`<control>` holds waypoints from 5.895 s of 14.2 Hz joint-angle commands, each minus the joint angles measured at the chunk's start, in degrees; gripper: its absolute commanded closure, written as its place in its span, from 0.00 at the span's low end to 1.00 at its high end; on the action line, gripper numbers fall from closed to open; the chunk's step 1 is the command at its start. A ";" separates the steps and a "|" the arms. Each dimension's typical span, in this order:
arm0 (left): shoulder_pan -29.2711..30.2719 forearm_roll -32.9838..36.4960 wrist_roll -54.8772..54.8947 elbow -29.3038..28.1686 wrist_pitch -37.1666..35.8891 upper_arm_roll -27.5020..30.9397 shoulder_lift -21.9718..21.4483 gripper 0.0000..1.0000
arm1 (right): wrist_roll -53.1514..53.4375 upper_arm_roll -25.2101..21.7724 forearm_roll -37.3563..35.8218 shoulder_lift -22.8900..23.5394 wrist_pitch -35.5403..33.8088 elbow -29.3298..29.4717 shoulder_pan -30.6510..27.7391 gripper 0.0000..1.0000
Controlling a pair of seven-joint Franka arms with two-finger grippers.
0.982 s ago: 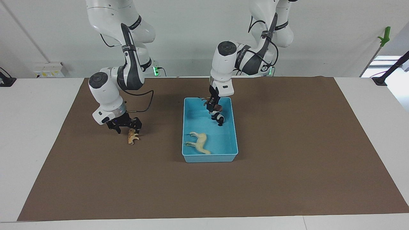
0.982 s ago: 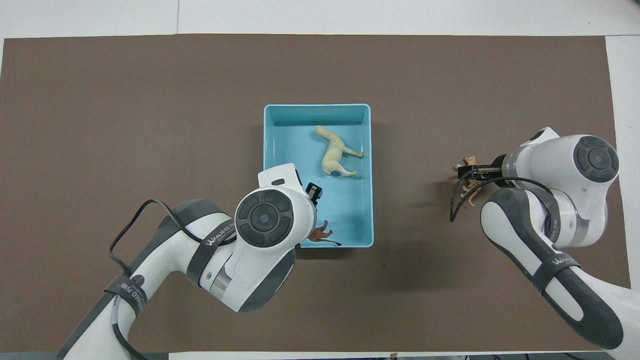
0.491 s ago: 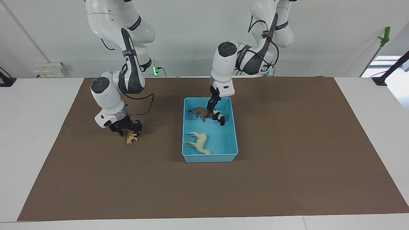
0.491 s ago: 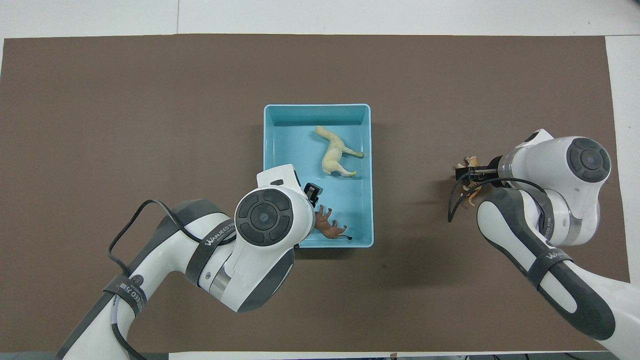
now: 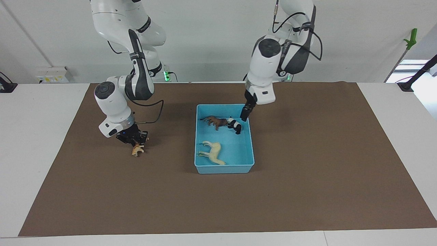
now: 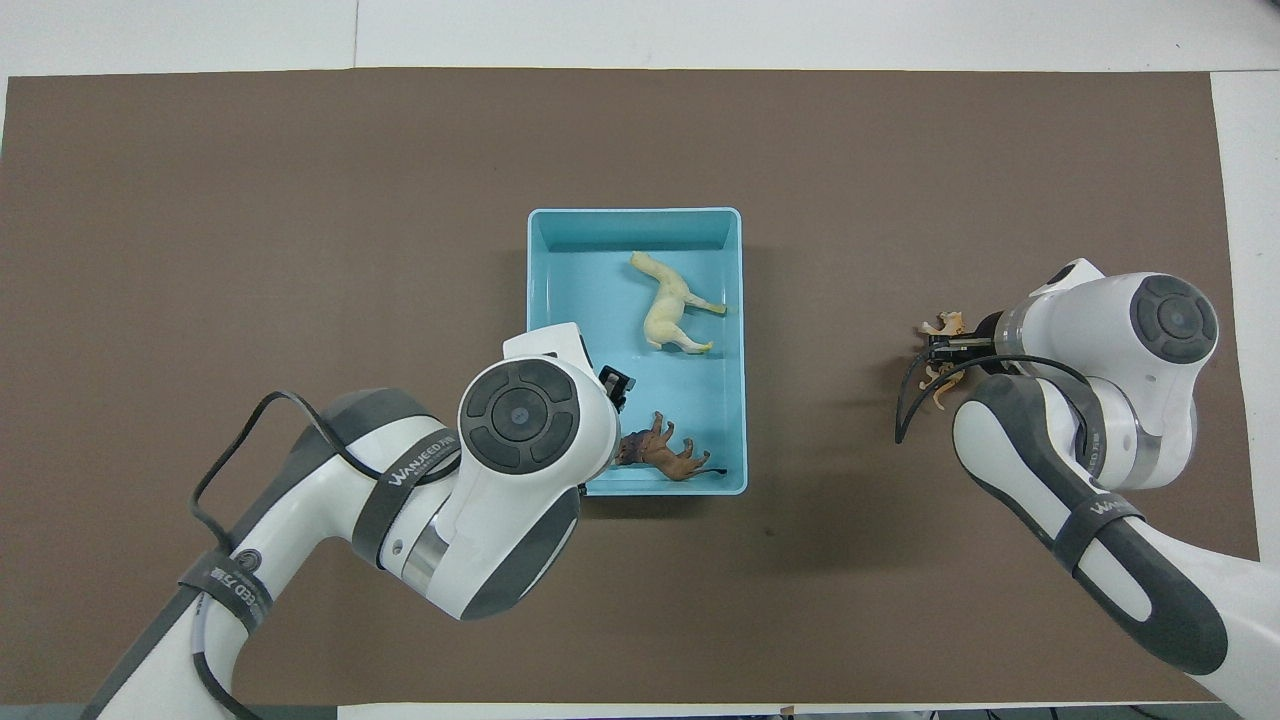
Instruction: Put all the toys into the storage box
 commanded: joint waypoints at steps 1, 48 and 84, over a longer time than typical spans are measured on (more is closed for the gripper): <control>12.53 1.15 16.60 5.12 -8.22 -0.58 -3.60 0.00 | 3.50 0.89 1.17 0.34 -9.58 9.82 -0.12 1.00; 24.27 4.32 76.27 16.92 -23.27 -0.76 -2.03 0.00 | 43.61 0.63 -11.05 21.98 -20.67 46.69 33.63 0.00; 24.27 4.32 76.01 16.56 -22.92 -0.76 -2.12 0.00 | -2.88 -1.84 -0.59 -13.90 -48.89 28.84 -5.31 0.00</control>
